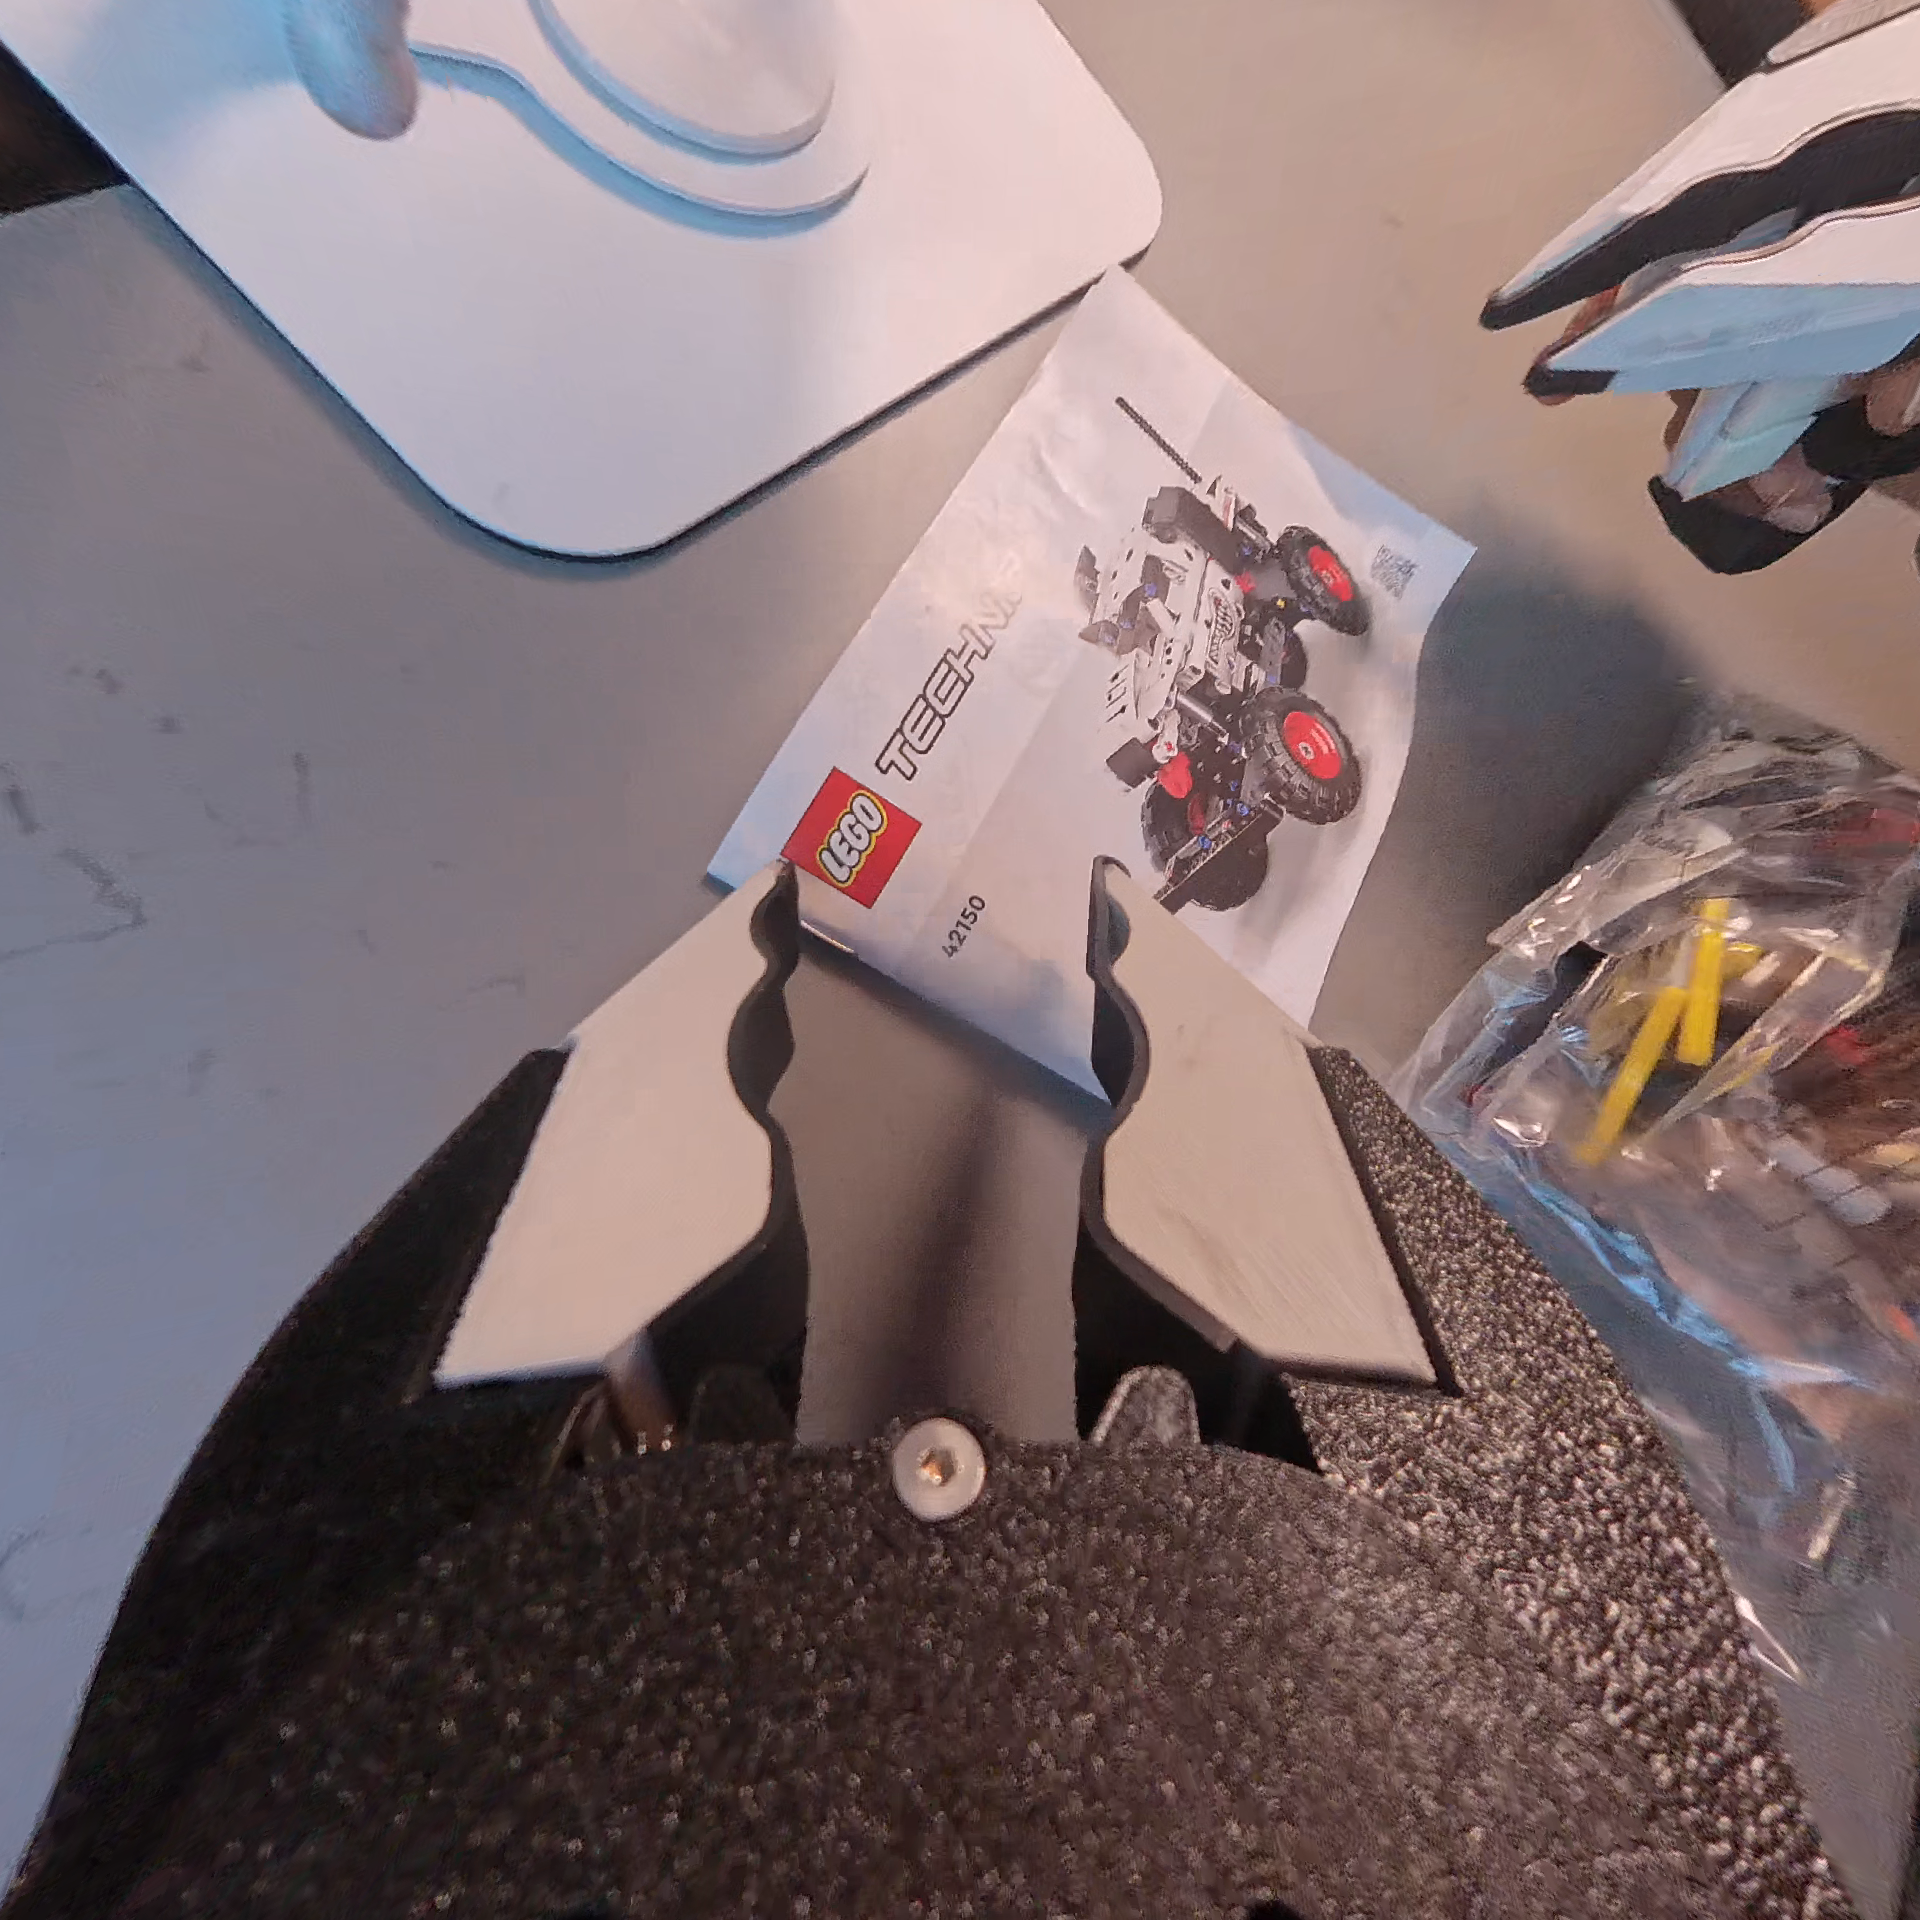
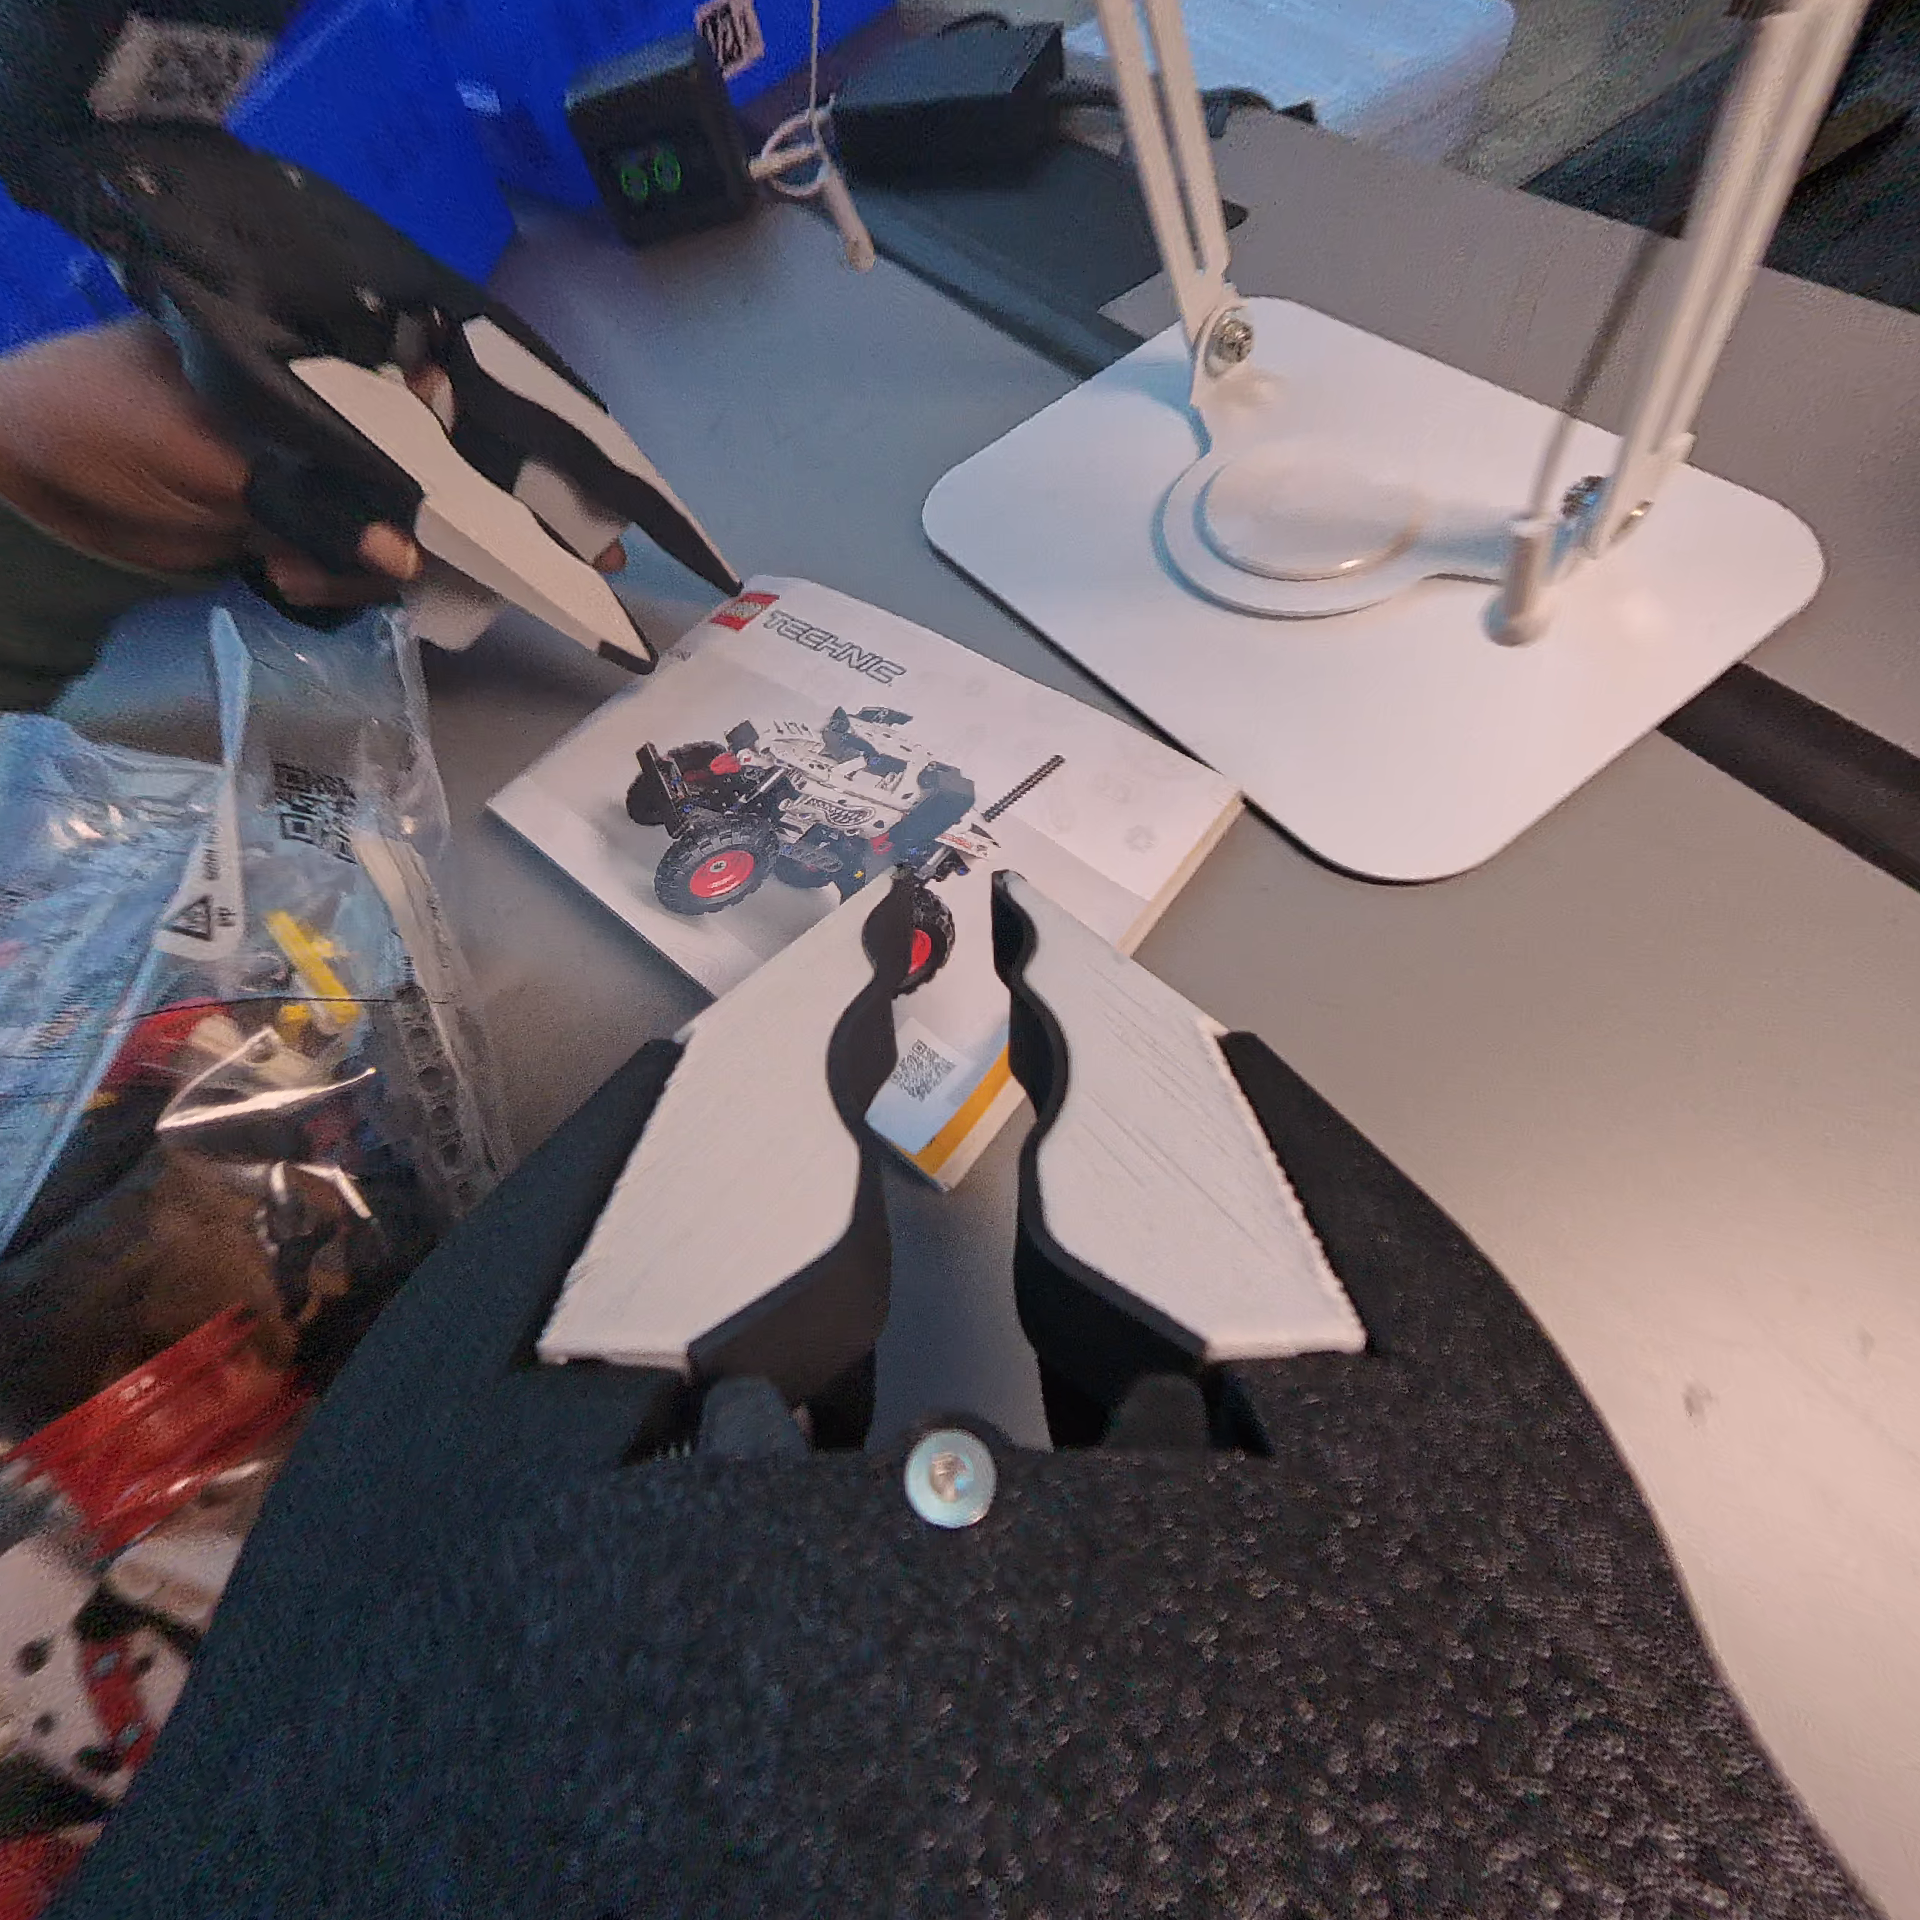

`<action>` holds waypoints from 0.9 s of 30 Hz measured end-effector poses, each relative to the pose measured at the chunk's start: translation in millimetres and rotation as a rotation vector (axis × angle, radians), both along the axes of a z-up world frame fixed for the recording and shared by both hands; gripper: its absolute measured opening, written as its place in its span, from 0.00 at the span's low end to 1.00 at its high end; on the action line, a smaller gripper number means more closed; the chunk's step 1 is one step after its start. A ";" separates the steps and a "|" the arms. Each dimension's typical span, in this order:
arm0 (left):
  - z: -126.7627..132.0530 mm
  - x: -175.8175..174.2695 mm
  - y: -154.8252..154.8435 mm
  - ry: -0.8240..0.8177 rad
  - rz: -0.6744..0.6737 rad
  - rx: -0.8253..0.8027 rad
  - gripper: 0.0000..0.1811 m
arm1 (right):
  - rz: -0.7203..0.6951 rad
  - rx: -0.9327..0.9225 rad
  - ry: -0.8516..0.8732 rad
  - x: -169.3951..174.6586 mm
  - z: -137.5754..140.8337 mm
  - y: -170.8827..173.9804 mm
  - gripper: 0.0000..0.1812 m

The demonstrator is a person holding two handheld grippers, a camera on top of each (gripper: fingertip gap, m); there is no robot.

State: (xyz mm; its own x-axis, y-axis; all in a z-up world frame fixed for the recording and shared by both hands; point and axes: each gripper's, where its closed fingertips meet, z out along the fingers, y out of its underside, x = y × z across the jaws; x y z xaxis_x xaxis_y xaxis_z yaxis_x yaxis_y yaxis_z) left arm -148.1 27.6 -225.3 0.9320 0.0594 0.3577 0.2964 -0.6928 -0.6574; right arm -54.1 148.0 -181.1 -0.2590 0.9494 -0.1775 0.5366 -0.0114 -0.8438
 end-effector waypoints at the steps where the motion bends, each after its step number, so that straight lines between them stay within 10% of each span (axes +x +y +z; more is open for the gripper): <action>1: -1.7 0.2 0.9 0.053 -0.011 -0.005 0.30 | 0.029 0.060 -0.022 -5.8 -10.0 -8.1 0.05; 5: -12.0 -3.9 -0.6 0.313 -0.076 -0.054 0.25 | 0.063 0.439 -0.150 -6.6 -56.3 5.3 0.01; 27: -9.7 -17.7 5.9 0.491 -0.082 0.050 0.25 | 0.137 0.421 -0.106 37.0 -55.7 1.6 0.01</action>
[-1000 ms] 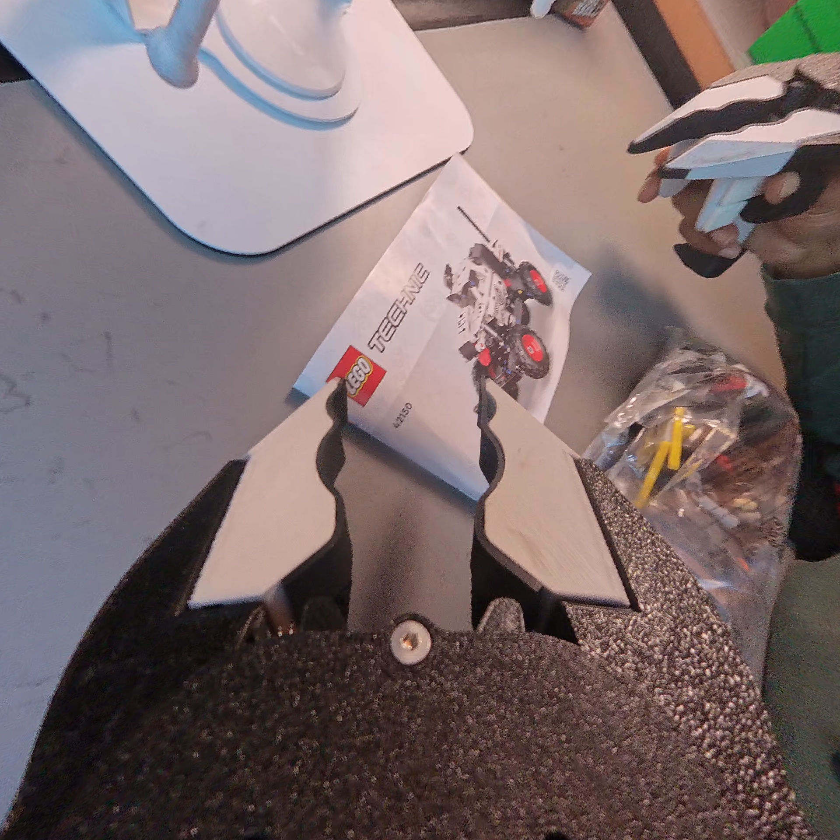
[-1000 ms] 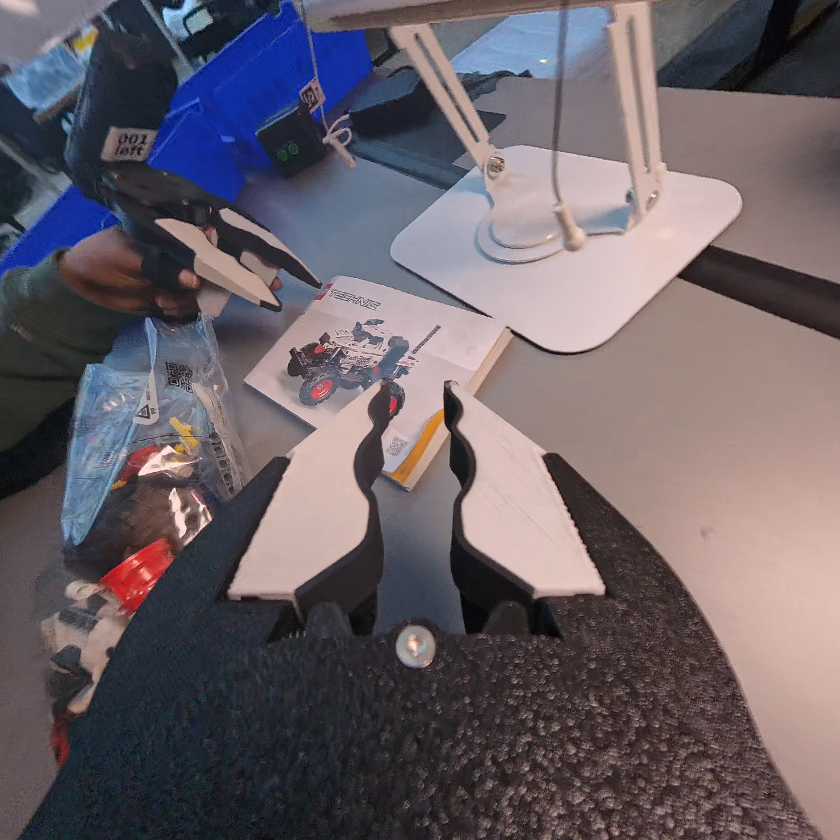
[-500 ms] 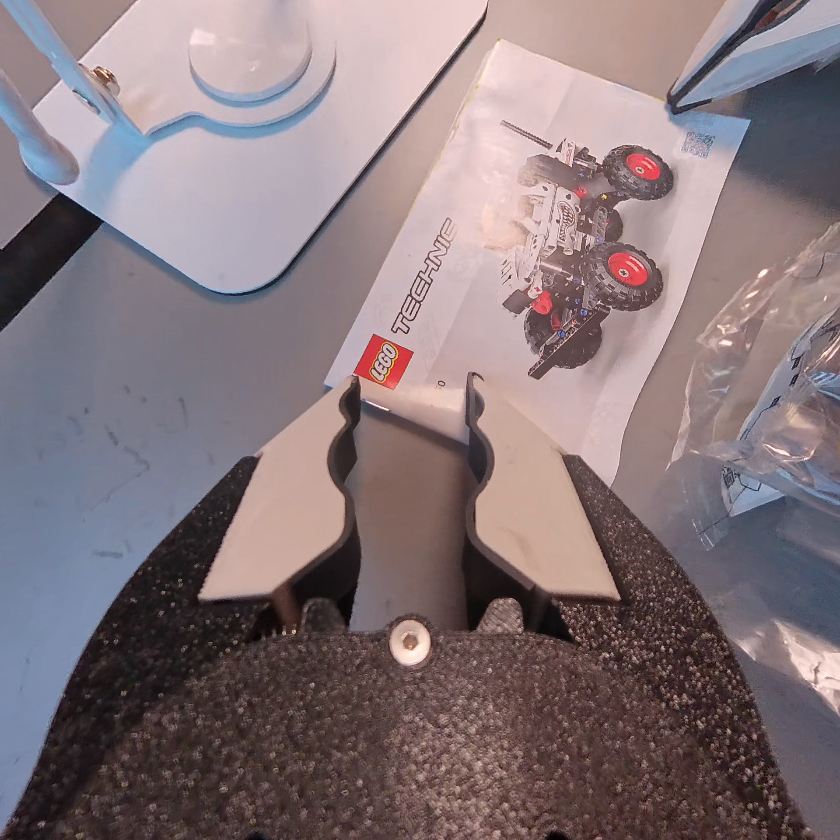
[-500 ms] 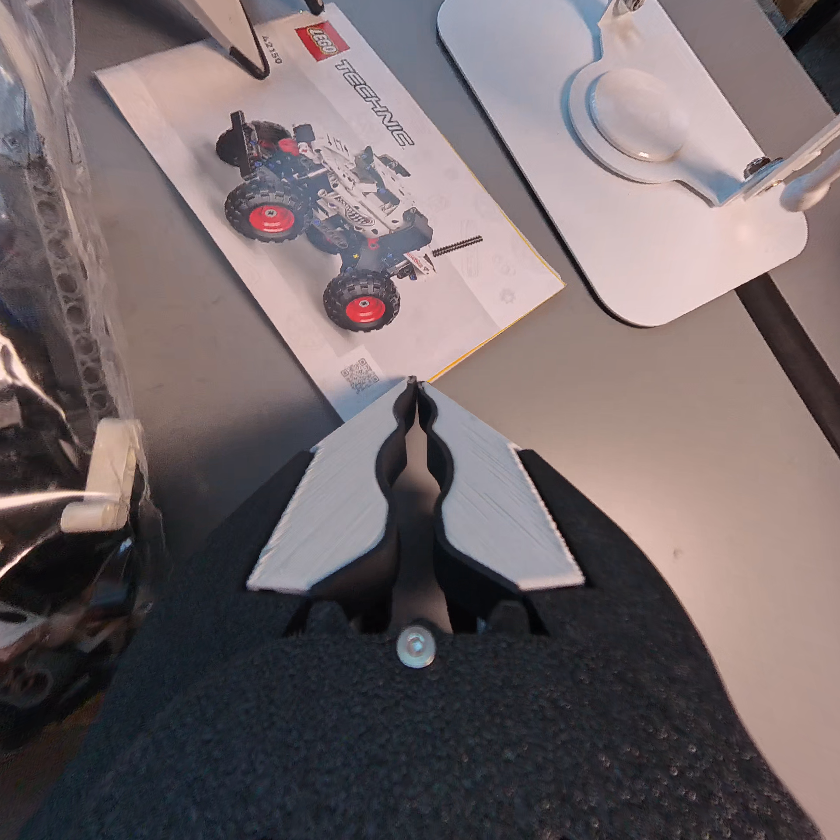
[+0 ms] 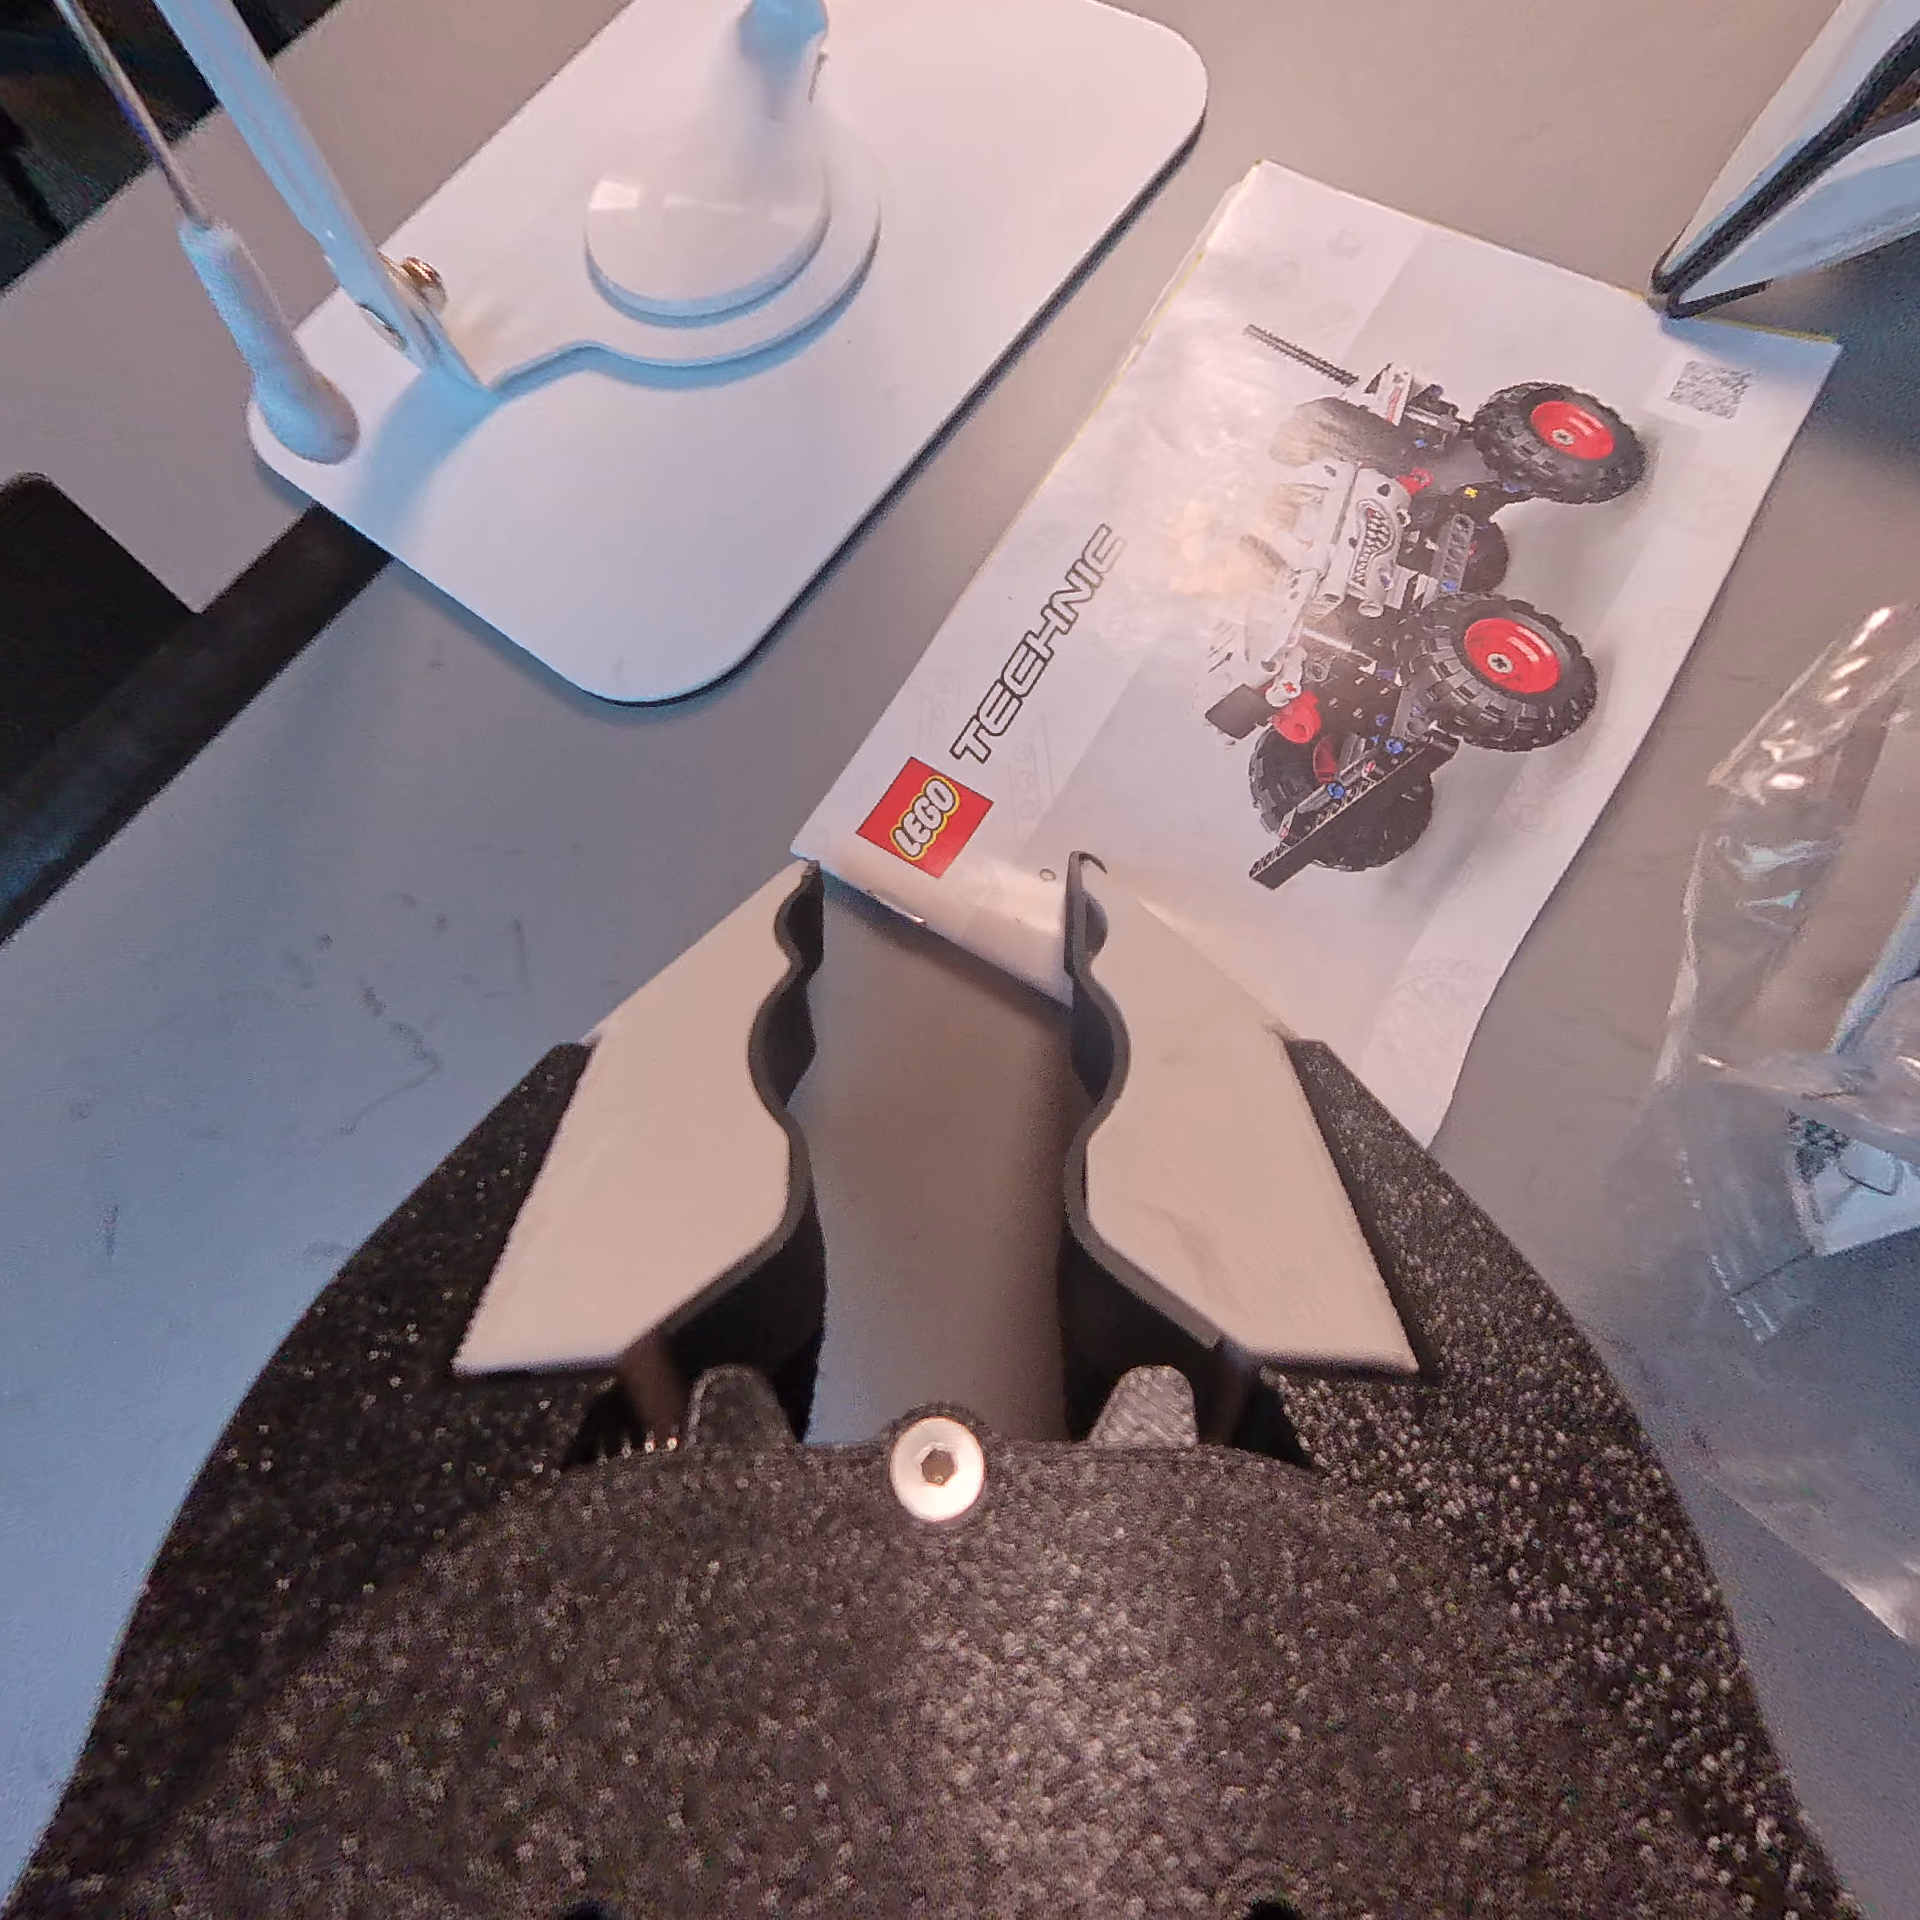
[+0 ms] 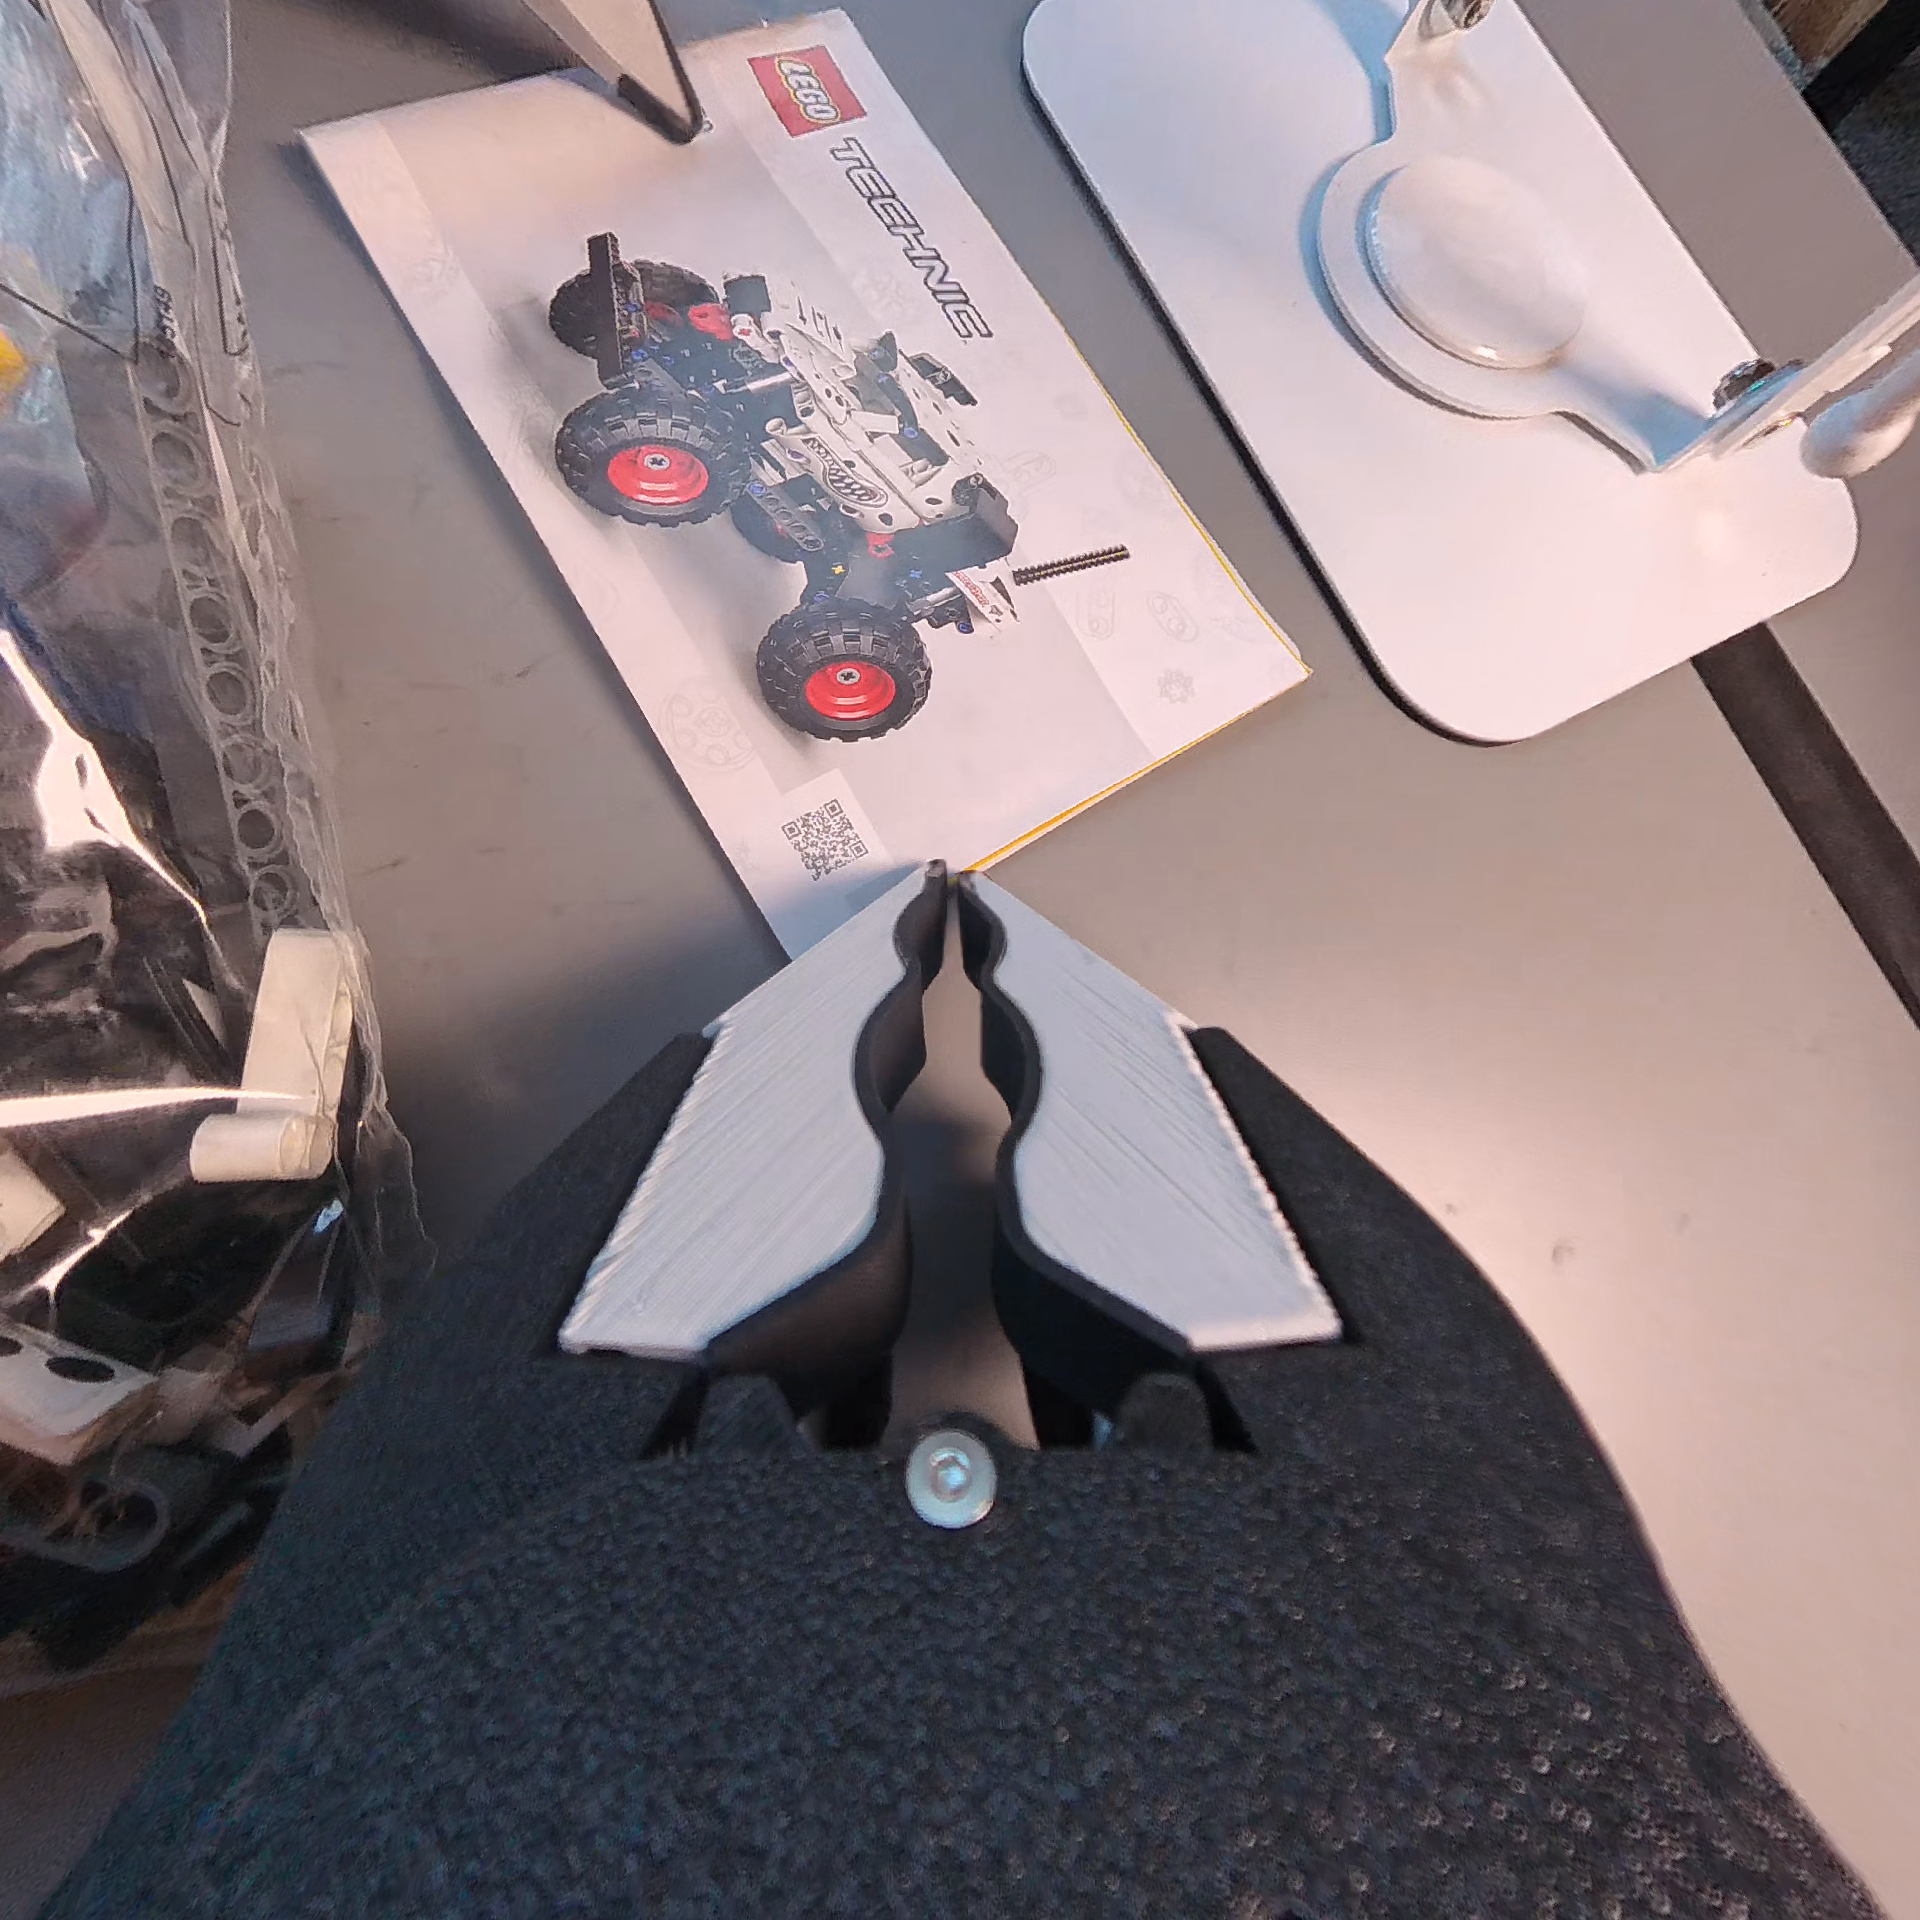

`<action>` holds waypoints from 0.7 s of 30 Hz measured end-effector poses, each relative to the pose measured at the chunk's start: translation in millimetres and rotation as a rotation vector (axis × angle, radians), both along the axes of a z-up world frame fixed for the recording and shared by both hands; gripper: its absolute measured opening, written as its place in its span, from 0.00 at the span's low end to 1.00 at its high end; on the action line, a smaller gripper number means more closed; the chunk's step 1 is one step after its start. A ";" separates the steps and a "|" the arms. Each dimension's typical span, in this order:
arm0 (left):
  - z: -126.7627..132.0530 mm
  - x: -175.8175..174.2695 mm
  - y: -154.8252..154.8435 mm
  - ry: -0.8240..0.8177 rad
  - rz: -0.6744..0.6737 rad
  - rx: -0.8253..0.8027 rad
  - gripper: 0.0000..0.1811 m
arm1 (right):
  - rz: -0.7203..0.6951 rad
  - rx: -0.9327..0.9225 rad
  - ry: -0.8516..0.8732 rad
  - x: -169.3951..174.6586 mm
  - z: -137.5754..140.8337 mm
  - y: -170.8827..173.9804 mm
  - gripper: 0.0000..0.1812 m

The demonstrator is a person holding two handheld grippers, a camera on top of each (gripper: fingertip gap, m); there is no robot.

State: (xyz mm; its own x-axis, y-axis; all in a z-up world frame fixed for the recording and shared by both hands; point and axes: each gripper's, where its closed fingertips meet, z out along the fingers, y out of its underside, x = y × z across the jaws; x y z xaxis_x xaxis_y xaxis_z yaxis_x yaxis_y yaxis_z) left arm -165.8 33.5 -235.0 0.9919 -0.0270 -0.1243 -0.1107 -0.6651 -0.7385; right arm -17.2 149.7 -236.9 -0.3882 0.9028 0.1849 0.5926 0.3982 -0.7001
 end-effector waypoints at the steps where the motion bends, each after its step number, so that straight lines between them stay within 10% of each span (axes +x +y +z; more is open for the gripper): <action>1: 2.6 -3.4 0.2 0.042 0.008 0.012 0.24 | -0.009 0.003 0.013 -2.0 1.7 1.7 0.05; 12: 78.2 18.8 -4.6 -0.302 -0.041 0.334 0.22 | -0.276 -0.061 0.361 -16.4 67.4 74.5 0.39; 21: 102.4 49.5 -43.3 -0.342 -0.052 0.449 0.25 | -0.327 0.527 0.023 -31.4 143.0 287.3 0.62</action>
